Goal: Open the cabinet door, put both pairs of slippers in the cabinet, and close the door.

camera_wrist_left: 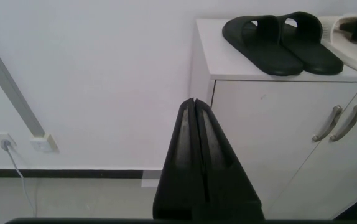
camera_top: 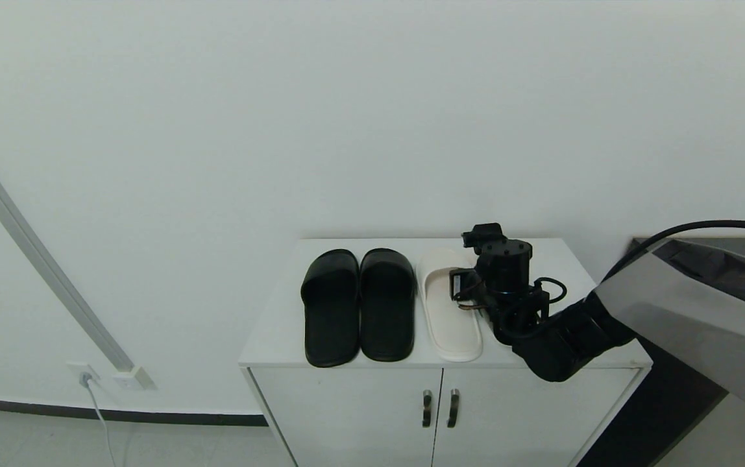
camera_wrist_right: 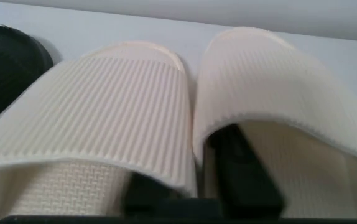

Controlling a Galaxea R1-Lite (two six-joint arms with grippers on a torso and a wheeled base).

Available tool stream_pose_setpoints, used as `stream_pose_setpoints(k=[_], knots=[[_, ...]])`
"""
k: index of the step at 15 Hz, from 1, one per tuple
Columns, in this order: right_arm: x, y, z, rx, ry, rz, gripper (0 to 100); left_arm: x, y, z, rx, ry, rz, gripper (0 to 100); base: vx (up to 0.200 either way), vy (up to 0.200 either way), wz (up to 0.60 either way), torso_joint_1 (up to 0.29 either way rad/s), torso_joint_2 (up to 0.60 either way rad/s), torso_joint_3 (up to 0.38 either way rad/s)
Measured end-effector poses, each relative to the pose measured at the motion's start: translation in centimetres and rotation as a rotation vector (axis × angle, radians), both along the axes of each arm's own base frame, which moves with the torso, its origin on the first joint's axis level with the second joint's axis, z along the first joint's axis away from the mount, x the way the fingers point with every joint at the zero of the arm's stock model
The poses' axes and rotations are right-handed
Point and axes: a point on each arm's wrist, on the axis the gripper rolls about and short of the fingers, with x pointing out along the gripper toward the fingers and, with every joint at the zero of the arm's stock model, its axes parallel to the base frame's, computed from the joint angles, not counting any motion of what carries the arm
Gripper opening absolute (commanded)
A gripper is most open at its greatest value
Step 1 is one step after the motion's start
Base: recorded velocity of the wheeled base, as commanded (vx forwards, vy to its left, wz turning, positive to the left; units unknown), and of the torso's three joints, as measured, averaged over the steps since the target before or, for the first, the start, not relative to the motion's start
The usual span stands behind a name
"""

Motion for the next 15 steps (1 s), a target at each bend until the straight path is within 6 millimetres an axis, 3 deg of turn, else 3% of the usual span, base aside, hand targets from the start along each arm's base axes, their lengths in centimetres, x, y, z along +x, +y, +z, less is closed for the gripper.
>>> stream_pose_setpoints(k=[6, 10, 12, 15], knots=[[-0.2, -0.2, 1.1, -0.021, -0.024, 0.002, 0, 0.0, 0.0, 0.0, 0.0, 0.0, 0.0, 0, 0.0, 0.0, 0.0, 0.0, 0.0, 0.0], [-2.5, -0.5, 3.6, -0.04, -0.051, 0.05, 0, 0.0, 0.0, 0.0, 0.0, 0.0, 0.0, 0, 0.0, 0.0, 0.0, 0.0, 0.0, 0.0], [-4.9, -0.8, 4.3, -0.053, -0.033, 0.15, 0, 0.0, 0.0, 0.0, -0.001, 0.0, 0.0, 0, 0.0, 0.0, 0.0, 0.0, 0.0, 0.0], [-10.2, -2.1, 5.2, -0.065, 0.027, 0.389, 0, 0.0, 0.0, 0.0, -0.001, 0.0, -0.001, 0, 0.0, 0.0, 0.0, 0.0, 0.0, 0.0]])
